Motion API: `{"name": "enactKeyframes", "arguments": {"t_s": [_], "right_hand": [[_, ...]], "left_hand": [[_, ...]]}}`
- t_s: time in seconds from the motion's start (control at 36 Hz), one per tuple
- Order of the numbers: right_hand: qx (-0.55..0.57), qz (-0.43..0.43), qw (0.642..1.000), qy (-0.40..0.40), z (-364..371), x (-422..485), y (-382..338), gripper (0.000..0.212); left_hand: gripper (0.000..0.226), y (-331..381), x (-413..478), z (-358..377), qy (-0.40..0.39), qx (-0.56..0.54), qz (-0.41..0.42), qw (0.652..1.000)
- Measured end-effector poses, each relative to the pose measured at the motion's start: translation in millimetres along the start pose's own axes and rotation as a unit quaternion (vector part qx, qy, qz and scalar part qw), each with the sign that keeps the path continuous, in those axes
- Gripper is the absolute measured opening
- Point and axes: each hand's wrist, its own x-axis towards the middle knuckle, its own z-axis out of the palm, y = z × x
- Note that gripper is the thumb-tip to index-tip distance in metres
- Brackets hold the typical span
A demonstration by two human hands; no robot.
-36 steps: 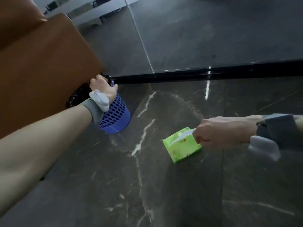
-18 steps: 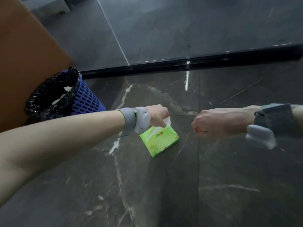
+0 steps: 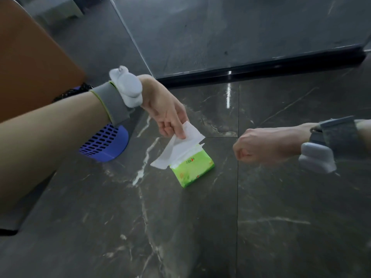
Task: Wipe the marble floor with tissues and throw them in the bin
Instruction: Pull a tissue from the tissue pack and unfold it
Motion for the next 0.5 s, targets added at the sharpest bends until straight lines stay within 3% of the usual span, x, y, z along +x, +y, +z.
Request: {"name": "enactKeyframes", "arguments": {"t_s": [0.06, 0.22, 0.36, 0.44, 0.5], "right_hand": [[-0.005, 0.001, 1.000, 0.001, -2, -1, -3, 0.026], [0.007, 0.012, 1.000, 0.000, -1, -7, -3, 0.024], [0.013, 0.024, 1.000, 0.007, 1, -16, -1, 0.021], [0.007, 0.025, 1.000, 0.003, 1, -23, 1, 0.022], [0.011, 0.034, 0.999, -0.001, 1, -27, 3, 0.021]], "left_hand": [[0.014, 9, -9, 1, -0.049, 0.018, 0.031, 0.998], [0.040, 22, -10, 7, -0.093, 0.004, 0.100, 0.991], [0.034, 21, 0, 11, 0.030, 0.010, 0.094, 0.995], [0.030, 17, 19, 19, 0.115, 0.020, 0.044, 0.992], [0.039, 11, 39, 27, 0.190, 0.064, -0.019, 0.980]]}}
